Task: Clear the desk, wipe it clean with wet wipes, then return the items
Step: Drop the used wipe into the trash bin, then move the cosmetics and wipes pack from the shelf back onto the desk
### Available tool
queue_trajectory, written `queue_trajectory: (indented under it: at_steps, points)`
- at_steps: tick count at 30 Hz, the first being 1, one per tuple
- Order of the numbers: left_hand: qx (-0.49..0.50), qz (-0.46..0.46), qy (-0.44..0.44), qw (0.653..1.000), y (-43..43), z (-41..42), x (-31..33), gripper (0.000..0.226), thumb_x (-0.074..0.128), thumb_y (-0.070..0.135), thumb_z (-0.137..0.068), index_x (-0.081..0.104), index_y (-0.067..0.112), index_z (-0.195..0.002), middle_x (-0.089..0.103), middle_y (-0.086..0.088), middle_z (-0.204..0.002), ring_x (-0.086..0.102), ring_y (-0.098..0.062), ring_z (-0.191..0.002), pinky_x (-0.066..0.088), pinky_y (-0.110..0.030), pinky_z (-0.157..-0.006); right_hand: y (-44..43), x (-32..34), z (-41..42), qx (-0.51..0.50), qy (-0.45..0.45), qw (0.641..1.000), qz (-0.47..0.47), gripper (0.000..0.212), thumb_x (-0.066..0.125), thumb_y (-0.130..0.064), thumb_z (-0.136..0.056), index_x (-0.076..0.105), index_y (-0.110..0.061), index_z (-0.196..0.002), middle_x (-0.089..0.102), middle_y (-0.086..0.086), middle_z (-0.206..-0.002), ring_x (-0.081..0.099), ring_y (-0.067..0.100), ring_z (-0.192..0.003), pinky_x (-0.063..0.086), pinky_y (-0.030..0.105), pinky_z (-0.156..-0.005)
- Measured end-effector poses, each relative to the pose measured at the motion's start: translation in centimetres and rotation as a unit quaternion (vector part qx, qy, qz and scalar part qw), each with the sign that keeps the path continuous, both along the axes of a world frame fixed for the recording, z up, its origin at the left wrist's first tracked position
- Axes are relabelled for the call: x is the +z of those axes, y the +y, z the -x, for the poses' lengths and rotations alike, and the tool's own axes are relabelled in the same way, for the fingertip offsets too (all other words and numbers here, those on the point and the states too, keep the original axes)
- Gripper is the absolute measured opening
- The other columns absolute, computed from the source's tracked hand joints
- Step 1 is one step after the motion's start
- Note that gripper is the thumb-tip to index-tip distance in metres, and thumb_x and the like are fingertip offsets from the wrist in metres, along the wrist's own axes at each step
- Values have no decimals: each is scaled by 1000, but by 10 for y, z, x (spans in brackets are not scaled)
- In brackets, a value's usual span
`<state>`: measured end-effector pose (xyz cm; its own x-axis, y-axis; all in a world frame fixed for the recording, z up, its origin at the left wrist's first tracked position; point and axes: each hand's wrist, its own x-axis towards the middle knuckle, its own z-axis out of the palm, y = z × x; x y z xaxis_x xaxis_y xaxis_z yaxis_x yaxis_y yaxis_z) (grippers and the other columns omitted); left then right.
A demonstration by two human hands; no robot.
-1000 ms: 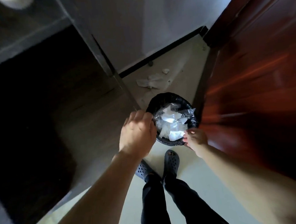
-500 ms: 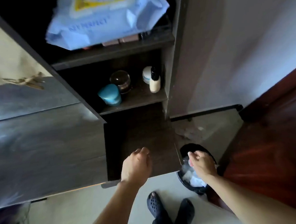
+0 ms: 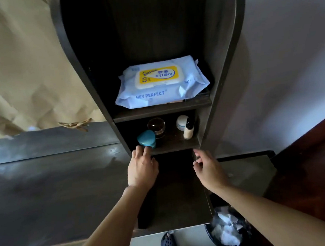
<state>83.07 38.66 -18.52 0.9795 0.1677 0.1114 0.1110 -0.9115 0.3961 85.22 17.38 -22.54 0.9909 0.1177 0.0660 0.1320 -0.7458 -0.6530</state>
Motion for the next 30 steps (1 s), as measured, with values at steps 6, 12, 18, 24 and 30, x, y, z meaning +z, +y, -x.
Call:
queue_trajectory:
  at_steps: [6, 12, 18, 24, 30]
  points:
    - [0, -39, 68, 997, 20, -44, -10, 69, 61, 27, -85, 29, 10, -144, 33, -24, -138, 41, -40, -118, 37, -43, -100, 53, -2, -43, -87, 7, 996, 7, 75, 66, -26, -85, 28, -2, -145, 42, 19, -142, 43, 31, -129, 36, 37, -104]
    - [-32, -39, 118, 992, 24, -64, -36, 82, 58, 32, -88, 8, 23, -151, 27, -17, -141, 45, -37, -117, 42, -43, -94, 82, -19, -85, -243, 63, 966, -67, 78, 66, -33, -85, 24, -5, -145, 44, 20, -140, 44, 35, -125, 39, 40, -98]
    - [-26, 14, 110, 993, 28, -75, -42, 69, 58, 30, -91, 21, 29, -149, 29, -18, -143, 53, -41, -107, 48, -47, -81, 97, -23, -100, -332, 60, 941, -34, 57, 60, -46, -85, 41, -16, -130, 50, 8, -130, 46, 30, -121, 44, 45, -86]
    - [-45, 39, 81, 995, 26, -67, -42, 61, 66, 25, -85, 38, 17, -139, 38, -22, -126, 52, -42, -101, 46, -47, -85, 88, -20, -92, -296, 77, 952, 17, 42, 58, -44, -85, 49, -15, -113, 62, 13, -107, 58, 33, -102, 44, 39, -76]
    - [-80, 54, 74, 993, 26, -16, -44, 65, 69, 23, -81, 37, 18, -138, 34, -16, -124, 41, -34, -114, 42, -41, -98, 62, -18, -49, -206, 73, 976, 11, 37, 63, -43, -81, 55, -15, -104, 61, 10, -100, 60, 31, -92, 49, 38, -76]
